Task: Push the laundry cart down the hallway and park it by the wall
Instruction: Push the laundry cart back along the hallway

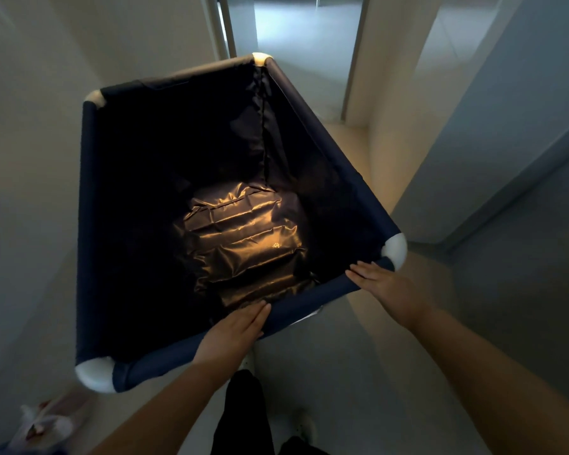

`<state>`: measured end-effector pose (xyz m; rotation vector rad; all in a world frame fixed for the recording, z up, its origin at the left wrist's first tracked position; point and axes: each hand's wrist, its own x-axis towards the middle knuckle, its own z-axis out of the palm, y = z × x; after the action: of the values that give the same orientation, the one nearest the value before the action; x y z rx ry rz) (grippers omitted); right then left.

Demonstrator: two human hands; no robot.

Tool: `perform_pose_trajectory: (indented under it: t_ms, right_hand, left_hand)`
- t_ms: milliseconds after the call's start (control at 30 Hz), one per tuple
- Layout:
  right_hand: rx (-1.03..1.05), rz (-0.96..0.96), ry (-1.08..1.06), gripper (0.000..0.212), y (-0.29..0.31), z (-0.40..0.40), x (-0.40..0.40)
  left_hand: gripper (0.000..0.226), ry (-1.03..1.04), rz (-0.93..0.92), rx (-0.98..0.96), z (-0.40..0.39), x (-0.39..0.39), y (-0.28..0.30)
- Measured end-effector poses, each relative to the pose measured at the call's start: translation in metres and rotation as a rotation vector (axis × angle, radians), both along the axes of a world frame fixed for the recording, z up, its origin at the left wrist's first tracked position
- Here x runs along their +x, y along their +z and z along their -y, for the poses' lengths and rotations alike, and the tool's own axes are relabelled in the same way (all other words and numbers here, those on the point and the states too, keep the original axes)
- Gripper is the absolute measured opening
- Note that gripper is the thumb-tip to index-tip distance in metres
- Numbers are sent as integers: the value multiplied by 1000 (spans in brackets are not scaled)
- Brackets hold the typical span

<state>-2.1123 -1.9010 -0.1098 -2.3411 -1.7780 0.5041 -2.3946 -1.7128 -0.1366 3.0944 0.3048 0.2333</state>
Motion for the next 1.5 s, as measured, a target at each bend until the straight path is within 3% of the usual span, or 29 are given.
perform_pose_trajectory:
  t_ms: [300, 400, 500, 600, 700, 1067, 1200, 1333, 1500]
  right_hand:
    - [-14, -23, -10, 60, -2, -3, 44]
    - [-42, -28, -8, 62, -1, -20, 64]
    - [-40, -24, 3, 63, -1, -43, 84]
    - [-58, -28, 54, 61, 3, -73, 108]
    - [-115, -30, 72, 62, 6, -107, 130]
    - [-245, 93, 87, 74, 15, -241, 189]
    - [-181, 117, 100, 71, 11, -282, 205]
    - [-148, 139, 124, 66, 13, -330, 221]
    - [-145, 135, 135, 67, 15, -400, 244]
  left_hand:
    - [44, 169, -65, -137, 22, 37, -9]
    - [64, 201, -82, -179, 12, 56, -6]
    - [64, 231, -53, -162, -4, 74, -8]
    - [60, 229, -10, -149, -27, 93, -10]
    - [42, 214, 16, -124, -54, 114, -10]
    - [48, 266, 26, -117, -161, 183, 2]
    - [40, 303, 20, -117, -205, 197, 1]
    - [63, 368, -58, -131, -253, 211, 0]
    - [57, 382, -18, -145, -321, 235, -2]
